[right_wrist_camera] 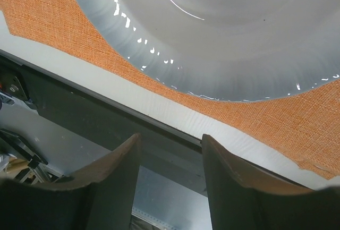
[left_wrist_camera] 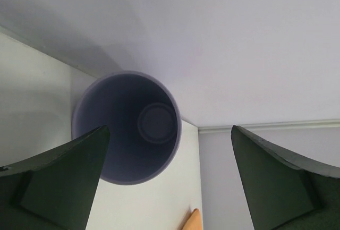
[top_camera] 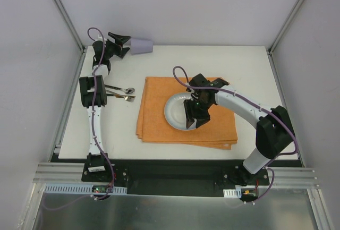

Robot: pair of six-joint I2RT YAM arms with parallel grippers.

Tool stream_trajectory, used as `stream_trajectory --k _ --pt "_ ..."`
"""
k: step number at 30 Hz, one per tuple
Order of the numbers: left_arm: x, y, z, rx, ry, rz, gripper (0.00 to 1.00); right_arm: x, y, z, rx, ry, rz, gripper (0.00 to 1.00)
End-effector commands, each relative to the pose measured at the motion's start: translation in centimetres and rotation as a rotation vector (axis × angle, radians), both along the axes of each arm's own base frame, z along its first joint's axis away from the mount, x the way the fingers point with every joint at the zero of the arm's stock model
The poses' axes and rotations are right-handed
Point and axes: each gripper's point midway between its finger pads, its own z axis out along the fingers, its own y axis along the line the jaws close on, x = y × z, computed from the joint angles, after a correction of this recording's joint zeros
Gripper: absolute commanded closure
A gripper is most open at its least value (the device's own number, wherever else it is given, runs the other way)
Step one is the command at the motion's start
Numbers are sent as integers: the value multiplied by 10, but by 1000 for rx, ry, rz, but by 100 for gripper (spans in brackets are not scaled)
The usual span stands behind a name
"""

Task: Set the dinner table for one person
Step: Pick up the cup at the corner of the board.

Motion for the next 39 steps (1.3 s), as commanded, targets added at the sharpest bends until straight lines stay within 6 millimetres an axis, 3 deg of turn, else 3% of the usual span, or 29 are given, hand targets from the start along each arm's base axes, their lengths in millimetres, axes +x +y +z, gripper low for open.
stream_trajectory --k 1,8,12,13,15,16,17,19,20,25,30,32,34,35,37,38,39 --pt "-7 -15 45 1 -126 -58 1 2 6 7 20 -22 5 48" --pt "-8 -31 52 -30 -151 -119 1 1 5 6 18 -19 14 48" --pt "-13 -41 46 -54 -142 -151 1 1 6 6 18 -18 16 48" --pt "-14 -44 44 -55 -136 -155 5 1 6 5 18 -18 16 49" --pt "-16 -46 41 -62 -123 -163 19 2 6 5 16 -21 15 49" --pt "-17 -49 37 -64 -115 -167 31 2 6 6 18 -20 17 49" --pt "-17 -48 37 -69 -113 -167 55 2 6 5 16 -20 15 49" --pt "-18 -48 33 -85 -93 -172 79 3 6 5 16 -23 15 49" --pt "-20 -49 32 -89 -85 -176 98 3 6 6 18 -23 15 49" --pt "-34 -52 47 -90 -99 -197 100 6 9 8 27 -35 12 49" --pt "-65 -70 87 -66 -127 -282 100 11 13 12 37 -51 10 49" --pt "-87 -83 110 -46 -136 -337 100 15 16 15 45 -65 11 49" --pt "-105 -95 119 -9 -126 -384 100 18 18 18 51 -74 11 49" --pt "-119 -99 139 12 -144 -399 100 23 21 23 62 -91 12 49" --pt "-137 -114 140 59 -89 -447 100 27 24 26 68 -104 18 49" --pt "-152 -122 161 87 -96 -480 100 30 24 28 67 -113 19 49" --pt "-157 -123 163 162 -124 -490 100 34 28 33 77 -129 20 49"
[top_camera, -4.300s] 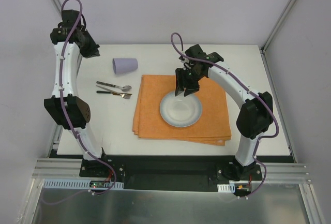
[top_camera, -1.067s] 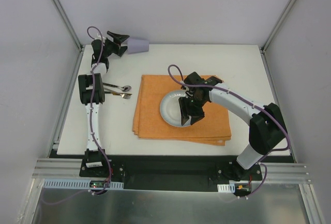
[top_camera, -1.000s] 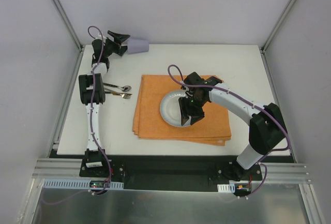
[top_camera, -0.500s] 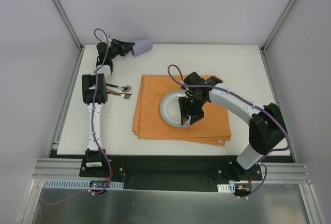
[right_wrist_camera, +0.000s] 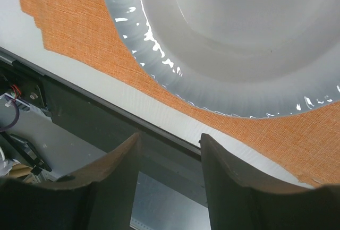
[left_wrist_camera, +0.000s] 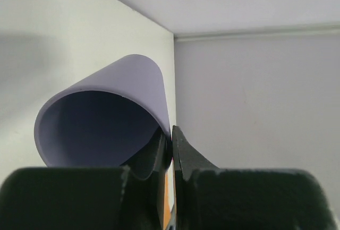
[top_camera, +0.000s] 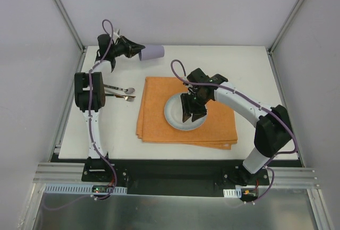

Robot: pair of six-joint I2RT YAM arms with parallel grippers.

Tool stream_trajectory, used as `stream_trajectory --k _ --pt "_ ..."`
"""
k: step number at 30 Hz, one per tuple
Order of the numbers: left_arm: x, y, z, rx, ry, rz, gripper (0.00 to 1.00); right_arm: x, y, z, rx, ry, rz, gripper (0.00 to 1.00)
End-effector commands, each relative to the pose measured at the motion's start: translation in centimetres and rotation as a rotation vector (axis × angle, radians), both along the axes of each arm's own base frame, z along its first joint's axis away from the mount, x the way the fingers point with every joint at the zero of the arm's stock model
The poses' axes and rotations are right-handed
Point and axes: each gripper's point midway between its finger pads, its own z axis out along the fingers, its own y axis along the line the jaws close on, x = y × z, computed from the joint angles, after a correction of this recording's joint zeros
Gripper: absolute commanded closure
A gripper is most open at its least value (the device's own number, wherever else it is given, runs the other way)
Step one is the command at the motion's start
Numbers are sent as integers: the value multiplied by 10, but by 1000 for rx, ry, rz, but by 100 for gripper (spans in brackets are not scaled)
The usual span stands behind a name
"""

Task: Set the dinner table for one person
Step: Pick up the cup at the corner of the board.

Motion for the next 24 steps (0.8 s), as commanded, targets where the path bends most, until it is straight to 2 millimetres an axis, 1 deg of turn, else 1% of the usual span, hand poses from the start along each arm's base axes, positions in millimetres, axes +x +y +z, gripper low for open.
stream_trajectory --k 1,2,3,4,5,6,7,8,9,10,11,12,13,14,15,16,17,18,19,21,22,23,24 --pt "-71 -50 86 186 -106 -205 100 20 14 20 34 -79 21 49" --pt "-77 -54 108 235 -141 -201 100 22 14 23 34 -88 22 49" --pt "-84 -58 109 302 -181 -220 100 26 17 28 41 -104 25 49" --pt "-100 -68 102 322 -103 -252 100 28 17 30 40 -110 33 50" --pt "-103 -67 111 359 -115 -229 100 31 16 31 32 -121 33 50" --pt "-108 -68 109 370 -80 -225 100 35 17 36 34 -139 35 50" --pt "-111 -68 105 384 -48 -209 100 37 15 38 26 -149 32 52" --pt "-122 -66 99 397 7 -203 100 39 10 39 7 -163 21 54" --pt "-122 -62 91 431 38 -166 100 41 7 40 -2 -176 15 56" --pt "-127 -61 87 453 56 -157 100 43 1 40 -17 -181 1 59" --pt "-136 -57 76 498 103 -157 100 46 -5 42 -32 -201 -12 59" --pt "-133 -48 64 568 138 -104 100 50 -9 44 -36 -208 -21 60" --pt "-135 -45 58 602 163 -98 100 51 -11 45 -38 -211 -22 60" --pt "-144 -39 45 658 218 -104 100 52 -13 46 -38 -214 -16 59" --pt "-148 -33 37 704 258 -96 100 52 -14 47 -35 -214 -15 59" --pt "-145 -21 24 795 295 -49 100 53 -15 48 -31 -214 -17 59" --pt "-144 -20 28 862 271 -45 100 52 -14 48 -24 -213 -7 60" --pt "-158 -12 19 936 343 -56 100 52 -13 48 -21 -210 -3 59" --pt "-149 6 16 1056 357 19 100 53 -13 48 -22 -211 2 60" --pt "-159 16 12 1200 384 18 100 59 -11 54 -18 -224 17 60" --pt "-154 26 14 1271 384 64 100 59 -12 51 -31 -209 21 59" --pt "-154 29 15 1307 382 73 100 64 -9 59 -19 -228 25 60" --pt "-153 28 18 1330 374 80 100 66 -9 60 -22 -232 29 60"
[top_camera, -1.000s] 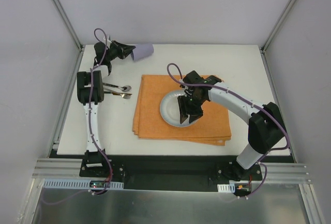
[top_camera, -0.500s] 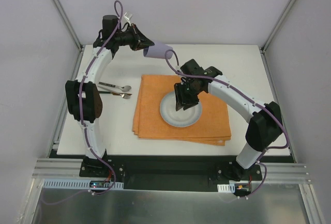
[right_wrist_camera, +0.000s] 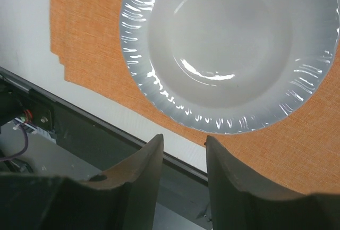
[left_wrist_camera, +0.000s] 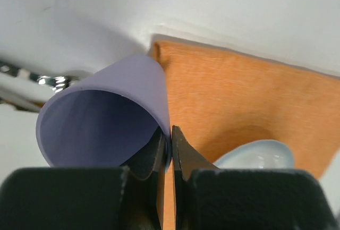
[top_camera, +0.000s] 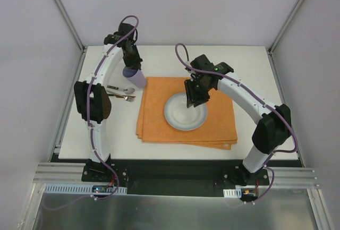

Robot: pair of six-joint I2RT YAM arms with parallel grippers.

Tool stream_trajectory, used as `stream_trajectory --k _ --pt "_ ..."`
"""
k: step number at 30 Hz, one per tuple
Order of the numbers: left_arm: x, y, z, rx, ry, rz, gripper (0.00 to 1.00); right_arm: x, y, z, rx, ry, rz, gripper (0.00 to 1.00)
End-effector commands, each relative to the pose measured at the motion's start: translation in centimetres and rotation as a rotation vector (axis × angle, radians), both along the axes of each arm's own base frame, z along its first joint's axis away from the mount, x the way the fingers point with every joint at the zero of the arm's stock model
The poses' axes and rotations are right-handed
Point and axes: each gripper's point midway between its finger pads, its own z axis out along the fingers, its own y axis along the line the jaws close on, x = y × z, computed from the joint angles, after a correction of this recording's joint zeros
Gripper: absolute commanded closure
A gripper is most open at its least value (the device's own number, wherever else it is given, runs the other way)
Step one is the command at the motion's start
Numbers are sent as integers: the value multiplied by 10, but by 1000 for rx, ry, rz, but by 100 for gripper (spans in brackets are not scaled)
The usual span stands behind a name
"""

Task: Set the dinner table for one person
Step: Pick up the cup at the corner of the board, then place the cup on the napkin.

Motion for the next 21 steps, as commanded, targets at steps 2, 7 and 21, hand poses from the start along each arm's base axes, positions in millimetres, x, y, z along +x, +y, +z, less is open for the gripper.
stream_trajectory --k 2,7,21 --pt "-10 48 27 422 -28 53 100 15 3 25 9 -59 38 59" --pt "0 28 63 374 -124 34 100 20 4 24 11 -49 32 59" --pt "-55 -81 16 237 0 -370 100 37 10 27 26 -52 19 59"
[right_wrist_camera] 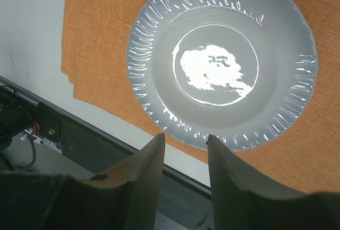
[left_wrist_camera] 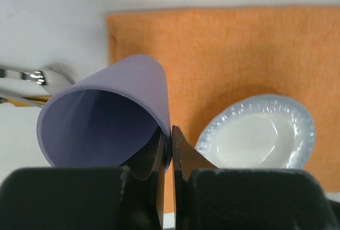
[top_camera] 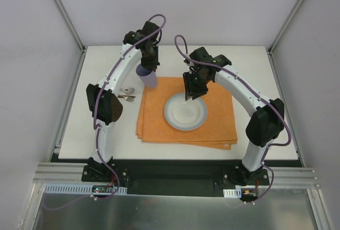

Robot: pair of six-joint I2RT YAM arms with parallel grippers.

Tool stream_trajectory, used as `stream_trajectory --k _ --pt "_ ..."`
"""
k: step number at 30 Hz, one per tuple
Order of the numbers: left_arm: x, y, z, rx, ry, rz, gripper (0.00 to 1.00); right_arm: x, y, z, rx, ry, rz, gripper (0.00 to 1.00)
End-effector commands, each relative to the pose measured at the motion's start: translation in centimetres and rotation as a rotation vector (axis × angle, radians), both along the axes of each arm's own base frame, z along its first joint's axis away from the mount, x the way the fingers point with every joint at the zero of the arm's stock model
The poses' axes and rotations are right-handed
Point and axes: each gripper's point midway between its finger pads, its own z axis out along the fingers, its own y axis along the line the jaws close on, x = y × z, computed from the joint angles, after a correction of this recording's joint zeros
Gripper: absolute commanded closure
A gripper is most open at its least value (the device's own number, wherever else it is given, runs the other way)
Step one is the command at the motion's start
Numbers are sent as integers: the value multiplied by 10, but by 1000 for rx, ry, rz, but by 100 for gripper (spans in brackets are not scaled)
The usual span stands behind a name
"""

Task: Set the dinner table for one person
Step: Place the cup on the napkin.

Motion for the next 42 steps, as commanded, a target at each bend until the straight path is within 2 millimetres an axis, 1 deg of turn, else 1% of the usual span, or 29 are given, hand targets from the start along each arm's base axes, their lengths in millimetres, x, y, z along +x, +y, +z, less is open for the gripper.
stream_trajectory --k 1,3,6,7,9,13,15,18,20,21,24,29,32,38,42 --pt "-29 -24 -17 25 74 -126 100 2 0 12 12 -11 10 59" --pt "-32 -30 -17 27 73 -139 100 1 -1 10 8 -8 9 59" --pt "-32 -32 -22 29 83 -143 100 2 -3 9 4 -8 3 59" --pt "-31 -32 -27 34 94 -144 100 2 -4 9 4 -7 3 59" --pt "-31 -33 -30 36 100 -146 100 1 -5 8 3 -7 1 60" --pt "-29 -34 -42 45 121 -150 100 0 -10 6 3 -5 -7 59" --pt "-29 -36 -46 46 124 -153 100 -1 -10 6 4 -2 -8 59" --pt "-31 -40 -58 57 143 -166 100 -2 -12 5 3 1 -12 60" --pt "-32 -44 -61 57 141 -172 100 -3 -13 3 4 4 -11 60" --pt "-32 -45 -67 61 148 -173 100 -3 -13 4 4 4 -11 60" --pt "-35 -48 -74 62 161 -175 100 -4 -14 2 2 11 -14 60" --pt "-39 -51 -80 67 175 -173 100 -6 -16 0 -1 16 -15 60" --pt "-41 -50 -83 68 183 -171 86 -6 -16 -1 2 18 -14 59" --pt "-41 -50 -82 68 180 -168 81 -4 -14 0 7 17 -14 59" --pt "-39 -45 -78 88 162 -150 79 -3 -13 -2 7 21 -13 60"
